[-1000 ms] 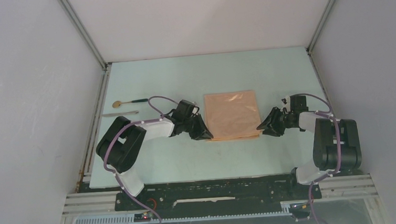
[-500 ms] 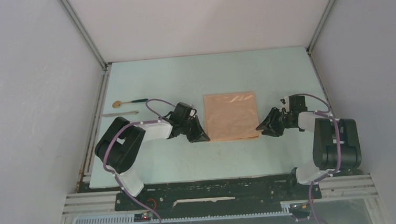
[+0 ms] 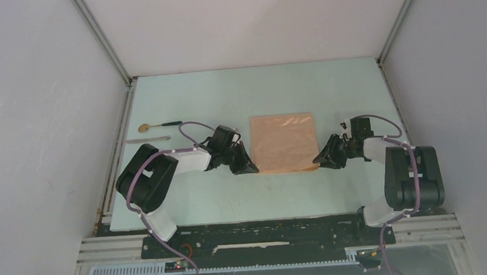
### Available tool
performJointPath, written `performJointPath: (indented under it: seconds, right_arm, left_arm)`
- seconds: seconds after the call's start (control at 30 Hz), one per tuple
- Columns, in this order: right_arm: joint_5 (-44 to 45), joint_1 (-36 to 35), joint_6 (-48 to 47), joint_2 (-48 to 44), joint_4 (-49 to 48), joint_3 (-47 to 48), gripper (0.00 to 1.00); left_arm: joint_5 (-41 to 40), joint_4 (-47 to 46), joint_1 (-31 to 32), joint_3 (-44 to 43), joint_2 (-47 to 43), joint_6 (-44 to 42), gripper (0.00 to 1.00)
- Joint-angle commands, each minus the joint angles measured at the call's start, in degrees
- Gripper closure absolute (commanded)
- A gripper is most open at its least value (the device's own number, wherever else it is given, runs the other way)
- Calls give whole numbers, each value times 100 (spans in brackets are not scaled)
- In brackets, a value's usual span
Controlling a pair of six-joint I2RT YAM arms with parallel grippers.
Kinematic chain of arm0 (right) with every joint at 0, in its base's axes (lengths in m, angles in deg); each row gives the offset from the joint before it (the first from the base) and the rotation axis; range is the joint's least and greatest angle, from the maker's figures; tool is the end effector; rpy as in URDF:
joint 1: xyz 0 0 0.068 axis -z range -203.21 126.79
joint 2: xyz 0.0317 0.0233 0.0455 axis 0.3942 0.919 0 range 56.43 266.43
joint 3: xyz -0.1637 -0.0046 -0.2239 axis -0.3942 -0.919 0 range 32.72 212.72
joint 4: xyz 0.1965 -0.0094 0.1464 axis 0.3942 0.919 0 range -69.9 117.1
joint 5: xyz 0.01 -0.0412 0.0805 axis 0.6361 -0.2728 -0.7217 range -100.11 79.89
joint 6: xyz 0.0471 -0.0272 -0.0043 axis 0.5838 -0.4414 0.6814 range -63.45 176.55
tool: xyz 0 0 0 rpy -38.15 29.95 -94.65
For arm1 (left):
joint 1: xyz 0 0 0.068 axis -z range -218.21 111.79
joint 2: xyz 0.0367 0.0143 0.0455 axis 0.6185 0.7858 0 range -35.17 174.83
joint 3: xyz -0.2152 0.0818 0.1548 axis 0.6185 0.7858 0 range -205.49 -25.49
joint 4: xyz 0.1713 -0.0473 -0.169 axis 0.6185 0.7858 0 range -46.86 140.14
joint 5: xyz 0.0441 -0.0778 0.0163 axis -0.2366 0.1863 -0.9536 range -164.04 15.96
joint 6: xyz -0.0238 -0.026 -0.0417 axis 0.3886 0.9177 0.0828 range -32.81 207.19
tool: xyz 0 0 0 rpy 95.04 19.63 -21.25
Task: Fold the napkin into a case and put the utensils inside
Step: Smooth out the square-folded napkin at the center of the board.
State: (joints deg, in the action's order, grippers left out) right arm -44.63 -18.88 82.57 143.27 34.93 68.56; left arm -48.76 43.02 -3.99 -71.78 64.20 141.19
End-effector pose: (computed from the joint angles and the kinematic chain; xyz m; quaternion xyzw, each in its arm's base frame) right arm 0.2385 0.0027 0.1476 0.1846 0.9175 0.3226 0.1417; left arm 0.2500 -0.1888 0.1472 -0.0905 0.9234 -0.3647 0.0781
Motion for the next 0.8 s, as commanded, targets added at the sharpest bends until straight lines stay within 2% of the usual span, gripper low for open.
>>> performJointPath:
  seconds: [0.0, 0.47, 0.77]
  right_arm:
    - [280, -16, -47, -126, 70, 2, 59]
    - [241, 137, -34, -381, -49, -137, 60]
    - [122, 137, 42, -304, -174, -164, 71]
  left_arm:
    - [113, -201, -23, 20, -172, 8, 100]
    - [74, -195, -33, 67, -188, -30, 100]
    - [81, -190, -28, 67, -175, -38, 100]
